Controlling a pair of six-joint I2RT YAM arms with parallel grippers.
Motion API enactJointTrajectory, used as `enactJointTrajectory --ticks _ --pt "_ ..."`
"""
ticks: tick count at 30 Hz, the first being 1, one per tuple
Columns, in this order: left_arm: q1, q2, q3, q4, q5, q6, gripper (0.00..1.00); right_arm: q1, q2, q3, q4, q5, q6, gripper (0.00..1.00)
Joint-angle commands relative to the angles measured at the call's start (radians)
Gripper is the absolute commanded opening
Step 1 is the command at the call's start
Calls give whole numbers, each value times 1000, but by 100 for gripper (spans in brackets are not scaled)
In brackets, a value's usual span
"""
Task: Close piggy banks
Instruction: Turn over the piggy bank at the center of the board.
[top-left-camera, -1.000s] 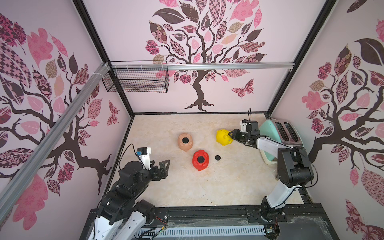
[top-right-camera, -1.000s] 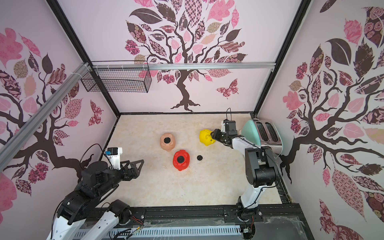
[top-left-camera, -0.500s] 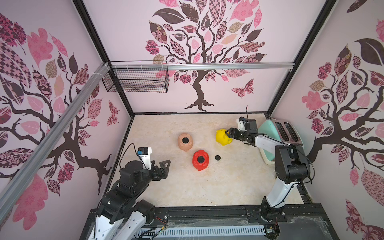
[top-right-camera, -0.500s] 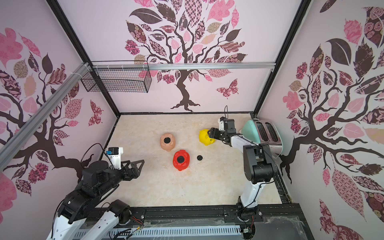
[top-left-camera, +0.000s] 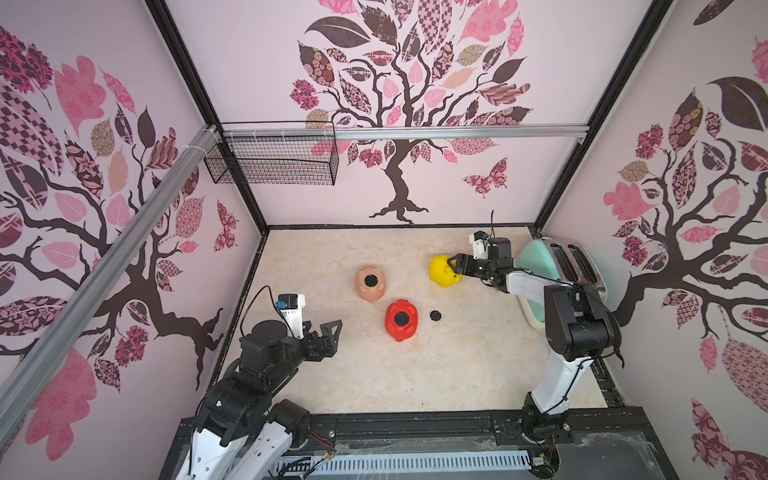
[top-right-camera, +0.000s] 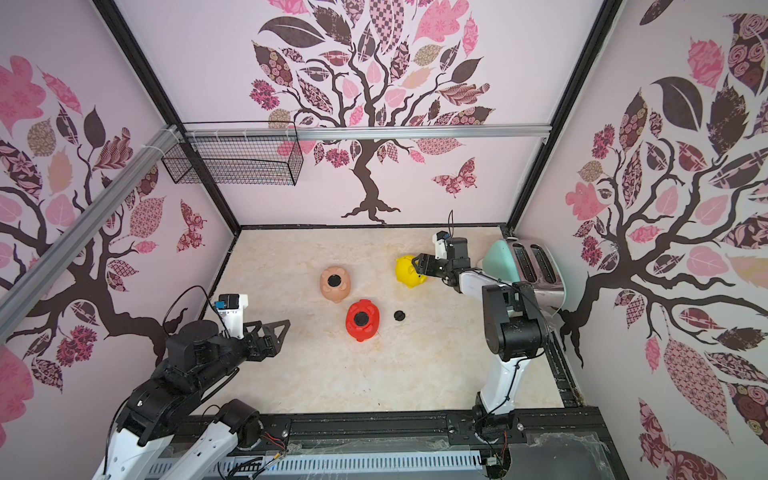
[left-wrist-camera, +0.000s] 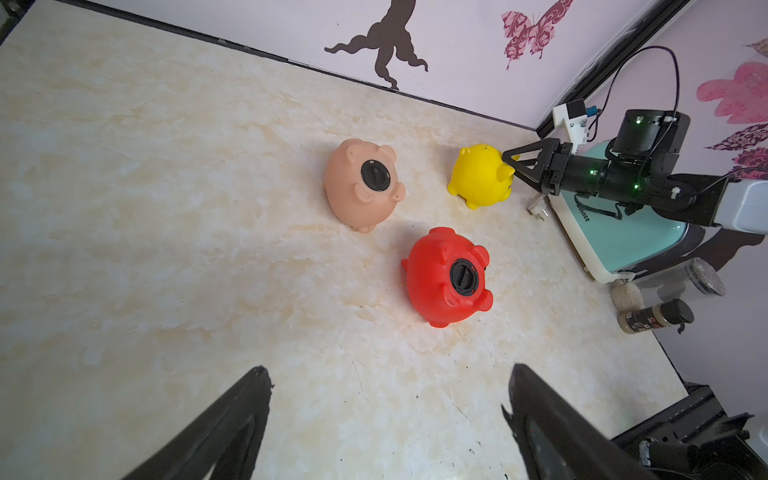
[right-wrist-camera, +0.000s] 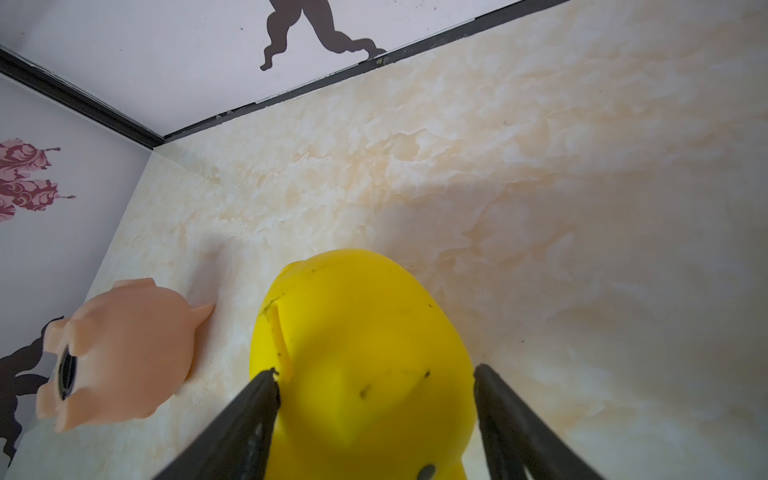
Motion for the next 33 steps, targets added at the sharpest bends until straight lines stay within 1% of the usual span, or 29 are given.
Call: enactJointTrajectory --ticks 1,6,9,17,21,24,28,33 --pt "1 7 -8 14 5 9 92 -6 8 23 37 -15 -21 81" --pt "1 9 -8 15 9 10 92 -8 -11 31 84 -57 -13 83" --pt "1 13 -8 17 14 11 92 -11 15 64 75 -71 -22 84" --pt "1 17 -8 19 16 10 92 -20 111 111 109 -133 -8 77" --pt "1 24 -8 19 17 11 92 -20 130 110 113 -161 -5 76" --pt "1 26 -8 19 19 11 92 -20 137 102 117 -158 -3 76" --pt "1 23 -7 18 20 11 92 -20 151 96 117 -144 31 69" --pt "1 18 -7 20 20 11 92 -19 141 37 149 -89 121 58"
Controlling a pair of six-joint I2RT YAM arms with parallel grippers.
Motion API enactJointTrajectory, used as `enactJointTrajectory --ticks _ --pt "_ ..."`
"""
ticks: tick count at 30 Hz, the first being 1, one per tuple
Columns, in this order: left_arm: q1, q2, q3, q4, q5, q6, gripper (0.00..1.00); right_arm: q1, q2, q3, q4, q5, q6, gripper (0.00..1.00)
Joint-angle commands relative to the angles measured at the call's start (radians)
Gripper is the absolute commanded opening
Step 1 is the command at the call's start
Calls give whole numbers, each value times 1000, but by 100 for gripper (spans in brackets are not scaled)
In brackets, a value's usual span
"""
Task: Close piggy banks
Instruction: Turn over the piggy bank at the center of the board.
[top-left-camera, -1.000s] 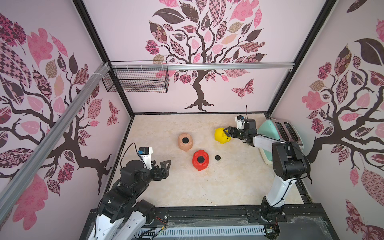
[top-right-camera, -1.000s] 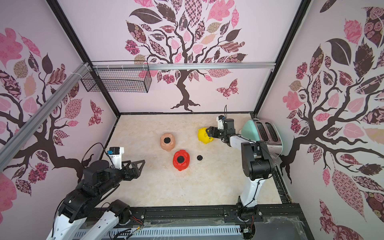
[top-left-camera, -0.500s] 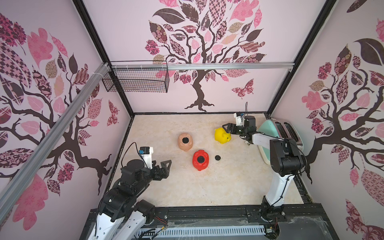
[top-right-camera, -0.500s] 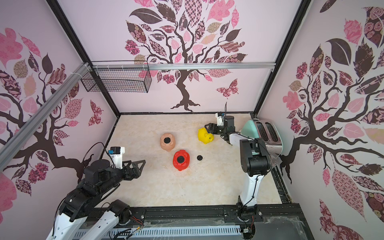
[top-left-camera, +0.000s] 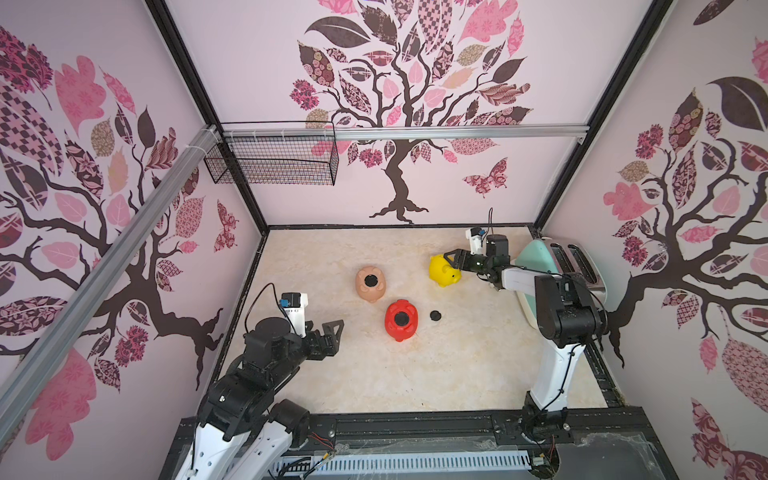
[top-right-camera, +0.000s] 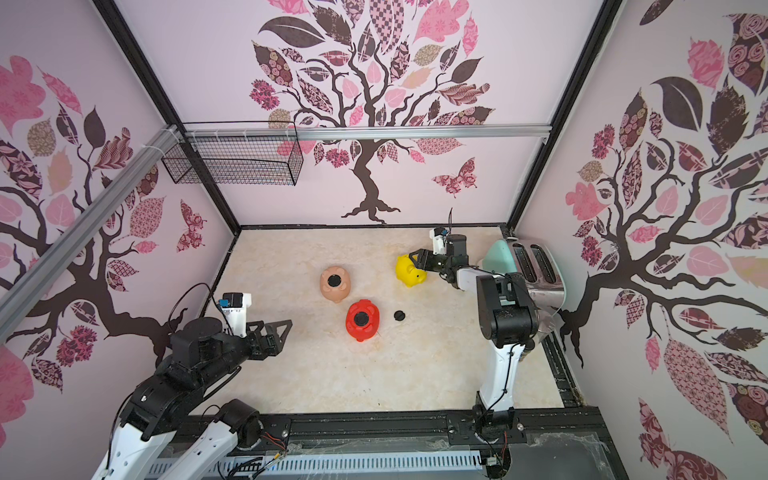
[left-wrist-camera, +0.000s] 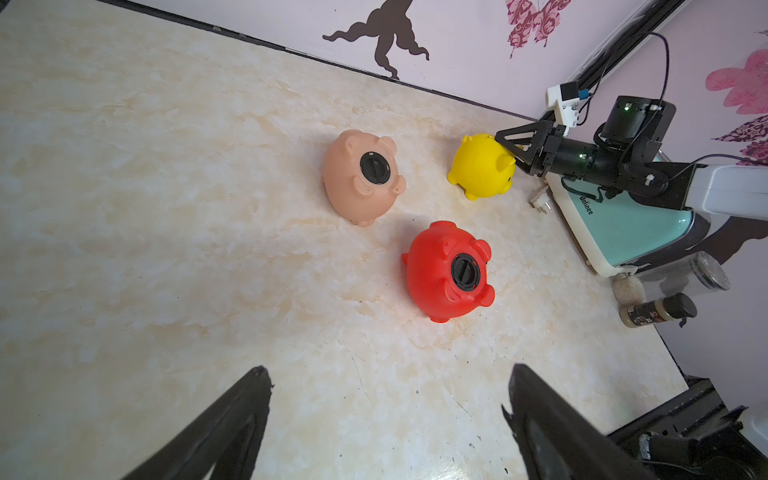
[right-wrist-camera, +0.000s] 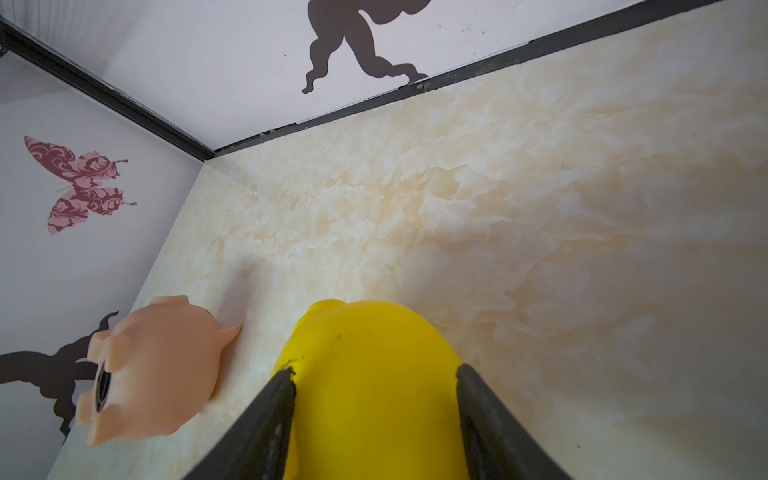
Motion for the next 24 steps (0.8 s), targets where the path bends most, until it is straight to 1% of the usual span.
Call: enactJointTrajectory --ticks 1,3,5,8,12,15,18,20,24 --pt "1 -8 -8 19 10 9 92 -3 6 -51 14 38 84 56" --pt "1 -12 -9 20 11 9 92 0 -11 -87 35 53 140 52" --pt "1 -15 -9 20 10 9 92 10 -34 -127 65 73 179 54" --pt "1 -15 -8 19 10 9 92 30 -68 -167 82 106 202 54" --pt "1 -19 -9 18 12 9 92 49 -103 -192 95 152 259 54" --pt "1 -22 -9 19 12 9 92 61 -127 -202 91 214 296 55" --pt "1 -24 -8 19 11 9 92 72 -130 -214 102 248 307 57" --pt "1 -25 -8 19 10 9 92 74 -125 -217 105 247 311 58" --pt "1 -25 -9 19 11 9 92 74 -130 -238 127 224 288 63"
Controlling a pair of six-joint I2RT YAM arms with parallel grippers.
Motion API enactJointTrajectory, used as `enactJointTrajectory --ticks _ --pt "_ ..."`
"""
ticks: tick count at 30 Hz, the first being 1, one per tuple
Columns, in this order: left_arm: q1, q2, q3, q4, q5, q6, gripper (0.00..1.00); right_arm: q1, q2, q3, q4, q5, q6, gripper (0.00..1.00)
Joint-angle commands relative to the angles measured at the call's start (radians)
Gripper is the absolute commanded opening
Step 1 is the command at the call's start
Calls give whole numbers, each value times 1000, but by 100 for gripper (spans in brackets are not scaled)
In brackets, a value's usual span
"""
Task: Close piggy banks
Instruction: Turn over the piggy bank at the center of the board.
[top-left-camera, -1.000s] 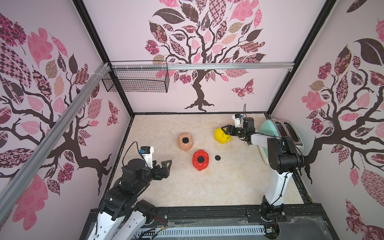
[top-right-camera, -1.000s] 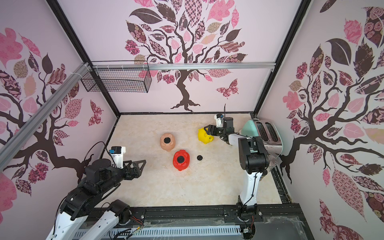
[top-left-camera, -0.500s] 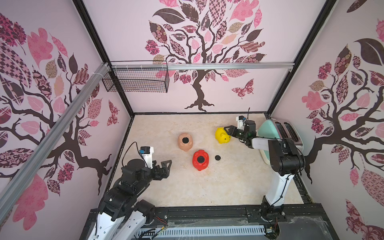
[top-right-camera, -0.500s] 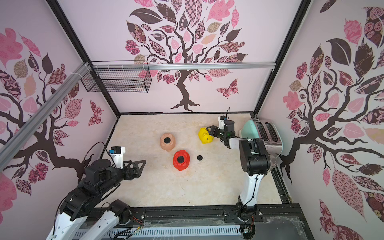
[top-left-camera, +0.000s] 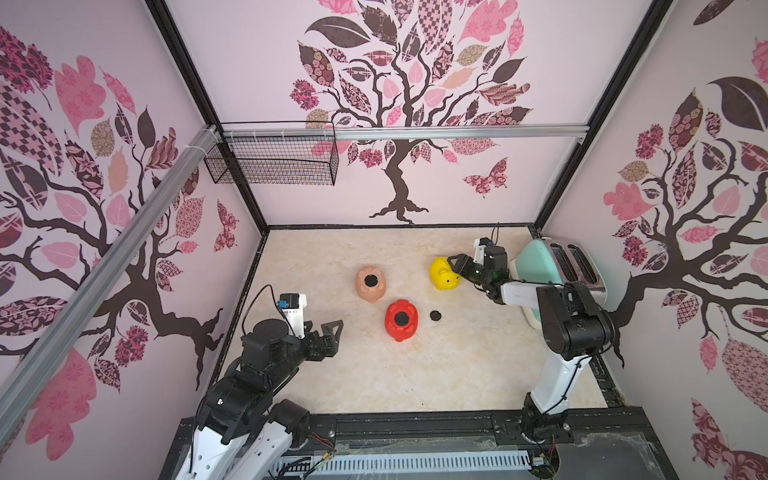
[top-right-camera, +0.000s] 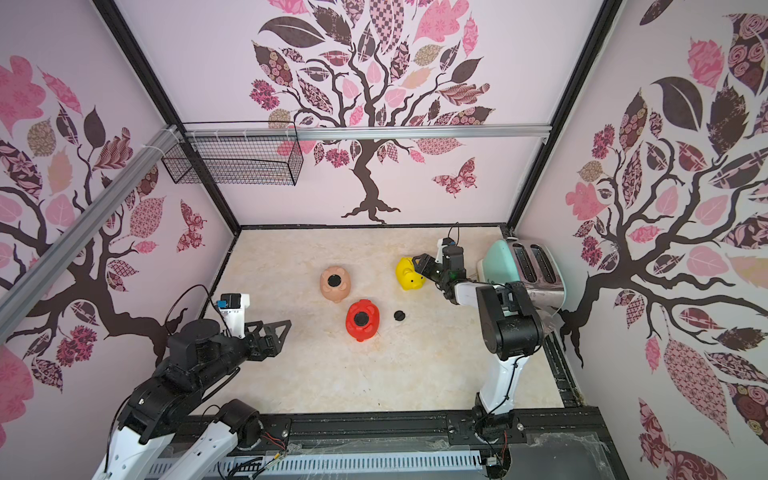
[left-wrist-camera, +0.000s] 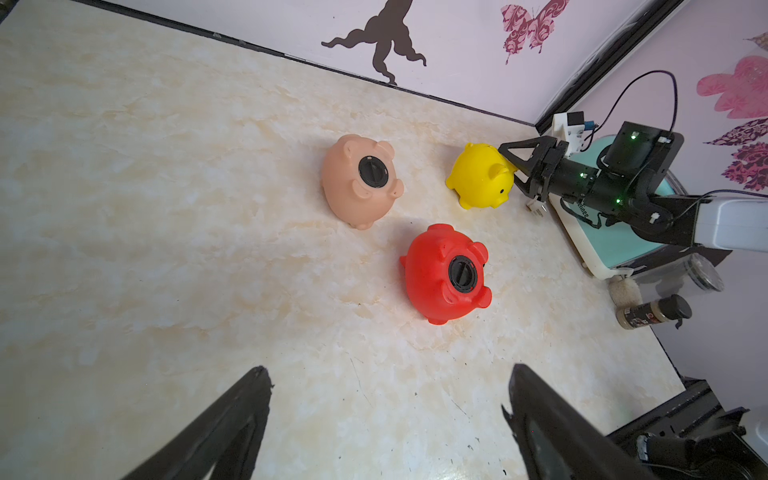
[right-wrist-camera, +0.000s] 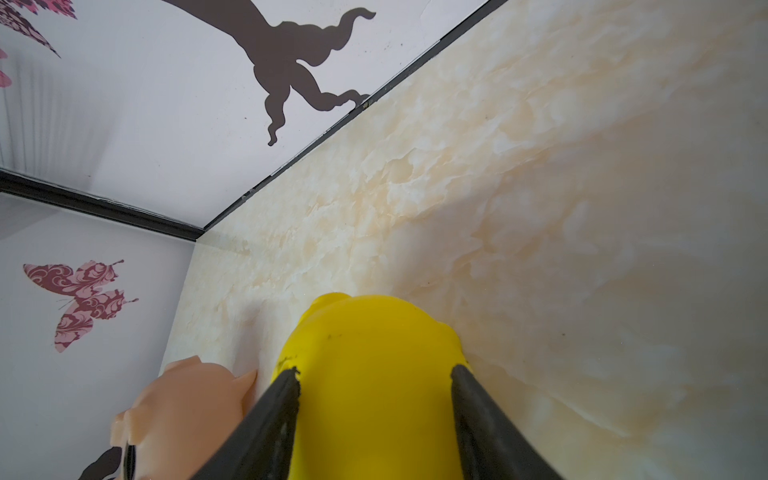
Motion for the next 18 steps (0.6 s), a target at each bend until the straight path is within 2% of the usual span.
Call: enactJointTrajectory --ticks 1,18 --pt "1 -8 -9 20 11 9 92 11 -15 -28 -28 7 -14 63" --pt "1 -6 -8 19 11 9 92 -15 41 -67 2 57 35 48"
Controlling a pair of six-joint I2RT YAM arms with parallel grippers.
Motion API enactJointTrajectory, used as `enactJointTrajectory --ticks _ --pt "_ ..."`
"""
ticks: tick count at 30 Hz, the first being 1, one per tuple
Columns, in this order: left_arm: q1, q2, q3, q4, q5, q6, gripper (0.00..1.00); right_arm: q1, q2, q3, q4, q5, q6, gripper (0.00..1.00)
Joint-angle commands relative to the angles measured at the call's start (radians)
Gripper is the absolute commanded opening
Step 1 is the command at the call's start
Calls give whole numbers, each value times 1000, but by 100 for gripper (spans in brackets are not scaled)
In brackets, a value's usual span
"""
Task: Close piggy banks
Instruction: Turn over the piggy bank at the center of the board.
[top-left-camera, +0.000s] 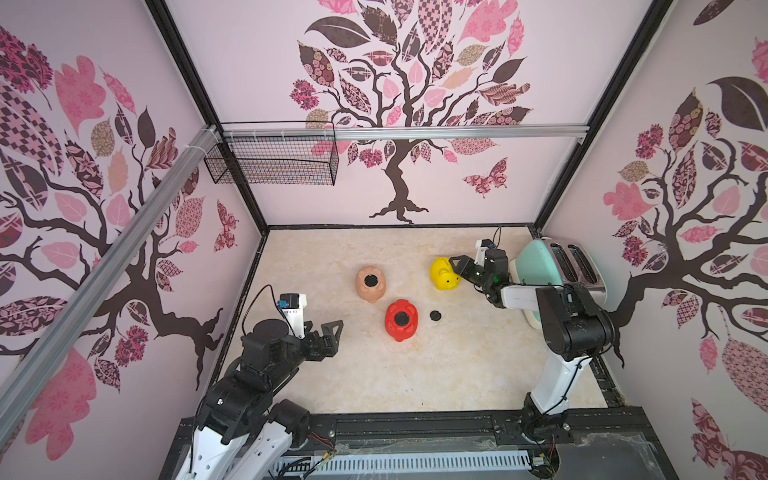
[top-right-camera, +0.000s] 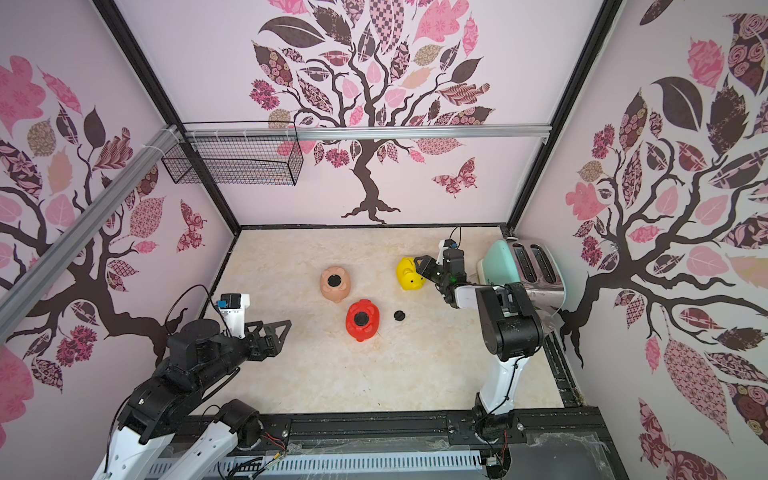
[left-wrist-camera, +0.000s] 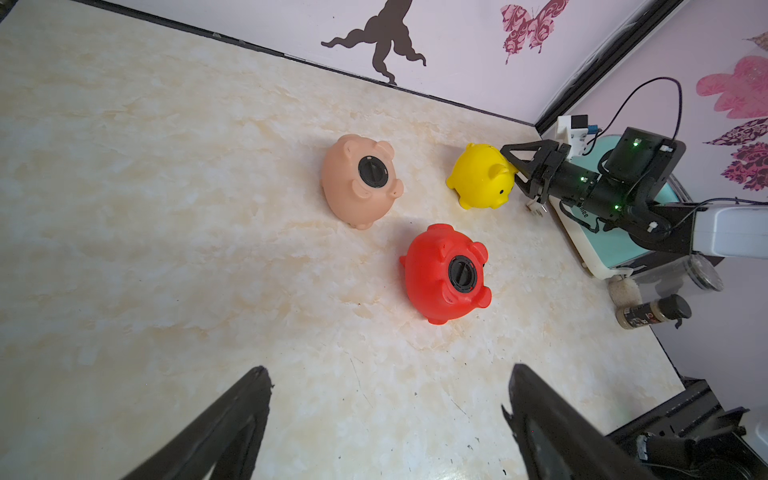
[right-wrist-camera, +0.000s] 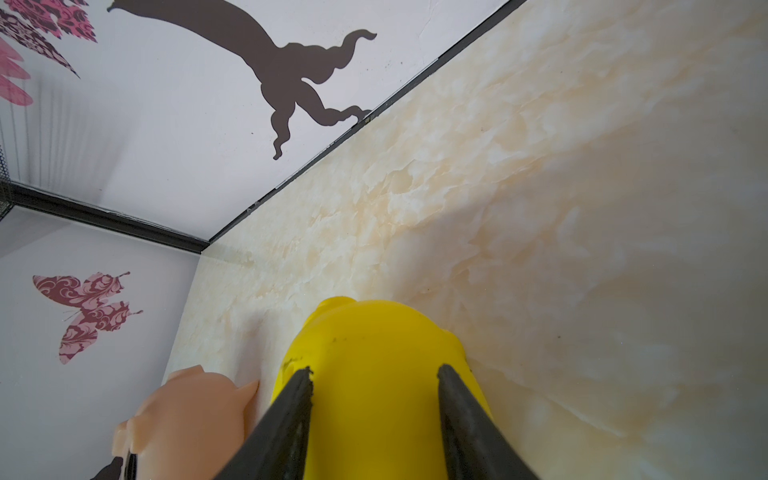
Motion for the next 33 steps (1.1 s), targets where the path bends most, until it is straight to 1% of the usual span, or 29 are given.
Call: enactJointTrajectory --ticks 1,10,16,33 --pt "1 -7 -9 19 11 9 92 -10 47 -29 -81 33 8 48" --pt "1 -6 -9 18 12 9 92 -41 83 -42 -69 47 52 45" --pt "1 -5 -9 21 14 10 92 -65 98 -44 -70 38 62 45" --pt "1 -5 -9 20 17 10 92 -92 87 -12 -130 40 52 48"
